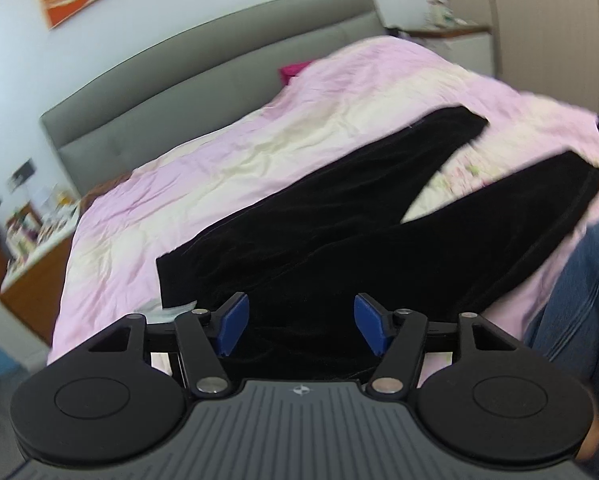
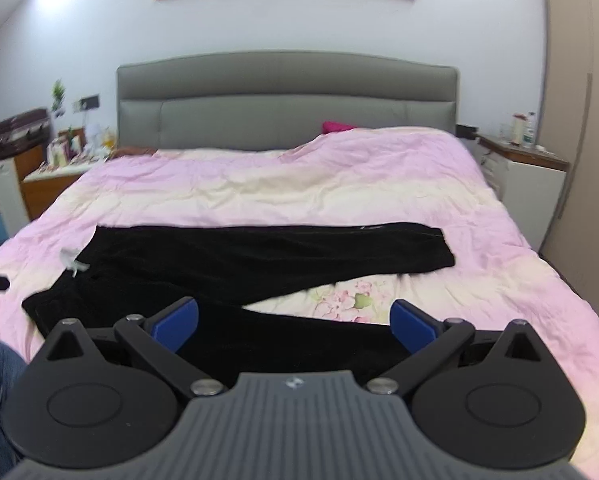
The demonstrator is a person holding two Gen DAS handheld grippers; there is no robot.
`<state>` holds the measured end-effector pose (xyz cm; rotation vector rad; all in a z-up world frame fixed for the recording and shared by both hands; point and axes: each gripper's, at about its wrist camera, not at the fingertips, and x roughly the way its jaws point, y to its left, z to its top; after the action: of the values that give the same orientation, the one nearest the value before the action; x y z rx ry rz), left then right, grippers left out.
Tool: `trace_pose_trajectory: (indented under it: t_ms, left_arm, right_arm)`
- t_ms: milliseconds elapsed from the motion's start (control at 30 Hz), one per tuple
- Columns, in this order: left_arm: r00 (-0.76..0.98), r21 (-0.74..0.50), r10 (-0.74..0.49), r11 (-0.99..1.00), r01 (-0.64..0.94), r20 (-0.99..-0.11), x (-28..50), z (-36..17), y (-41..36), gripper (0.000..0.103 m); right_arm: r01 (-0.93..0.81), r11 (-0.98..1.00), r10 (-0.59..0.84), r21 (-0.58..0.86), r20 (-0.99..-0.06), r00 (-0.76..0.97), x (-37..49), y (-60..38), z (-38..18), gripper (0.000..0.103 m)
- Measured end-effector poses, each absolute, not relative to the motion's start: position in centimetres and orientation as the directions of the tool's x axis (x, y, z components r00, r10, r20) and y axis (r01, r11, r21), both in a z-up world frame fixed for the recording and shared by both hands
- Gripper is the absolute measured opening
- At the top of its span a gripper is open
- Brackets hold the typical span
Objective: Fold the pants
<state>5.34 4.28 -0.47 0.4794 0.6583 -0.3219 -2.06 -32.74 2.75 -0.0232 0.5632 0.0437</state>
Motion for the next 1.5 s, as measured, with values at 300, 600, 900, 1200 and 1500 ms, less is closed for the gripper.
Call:
trace_pose_trajectory:
  t_ms: [300,600,900,1200,1500]
  left_arm:
    - [0.653,0.502,-0.039,0.604,0.619,-0.757,9.6,-6.9,7.0,0.072]
    - [0.504,0.496,0.086,0.383,0.780,-0.859,13.7,-15.0,8.5,0.073]
    - [0.387,0.418,0.186,0.174,0.892,-0.903,15.7,-21.4,6.9,0.074]
    - [0.398,0.453,0.258,0.209,0.867,-0.880,16.6,-24.2,6.1,0.074]
    - [0.577,0.598,0.195,0.423,0.681,-0.793,15.4,-22.4,6.7,0.021]
  right_arm:
    - [-0.185,0.977,0.072,-0.108,-0.651,0.756,3.8,-38.4,-0.2,0.065]
    - [-0.260,0.939,-0.021,-0.225,-0.793,0.609,8.8,-45.6,-6.1,0.052]
    - [-0.519,0.795,-0.130,-0.315,-0.923,0.362,9.7,-51.7,-13.0,0.052]
    - [-0.709,0.627,-0.229,-0.322,-0.946,0.228,12.0,-54.0,-20.0,0.044]
    - [-0.702,0.572,-0.248,-0.424,-0.905,0.345,10.5,-53.5,-19.9,0.010]
